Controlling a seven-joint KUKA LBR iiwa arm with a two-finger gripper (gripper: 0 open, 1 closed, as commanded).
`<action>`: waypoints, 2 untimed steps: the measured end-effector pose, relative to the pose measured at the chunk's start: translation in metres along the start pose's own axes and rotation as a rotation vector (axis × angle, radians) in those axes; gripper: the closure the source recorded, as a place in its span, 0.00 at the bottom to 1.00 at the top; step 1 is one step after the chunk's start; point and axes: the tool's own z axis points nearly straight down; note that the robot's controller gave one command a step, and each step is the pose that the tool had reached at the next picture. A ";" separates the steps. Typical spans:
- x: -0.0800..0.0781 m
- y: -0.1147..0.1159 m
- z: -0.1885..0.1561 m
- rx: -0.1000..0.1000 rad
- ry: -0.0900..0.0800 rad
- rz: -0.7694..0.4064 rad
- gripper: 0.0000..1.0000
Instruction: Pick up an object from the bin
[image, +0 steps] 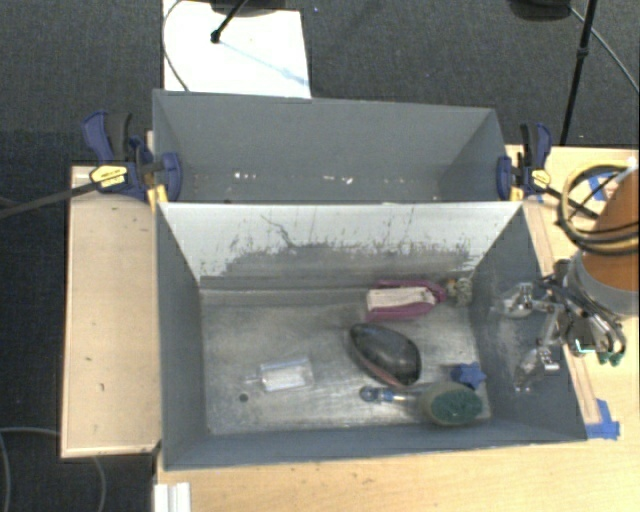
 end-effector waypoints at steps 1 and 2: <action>0.004 -0.001 0.128 0.004 -0.017 -0.141 0.00; 0.004 -0.002 0.126 0.006 -0.018 -0.146 1.00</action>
Offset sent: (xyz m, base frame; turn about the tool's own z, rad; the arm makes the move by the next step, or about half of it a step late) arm -0.0082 -0.0004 -0.1294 -0.1424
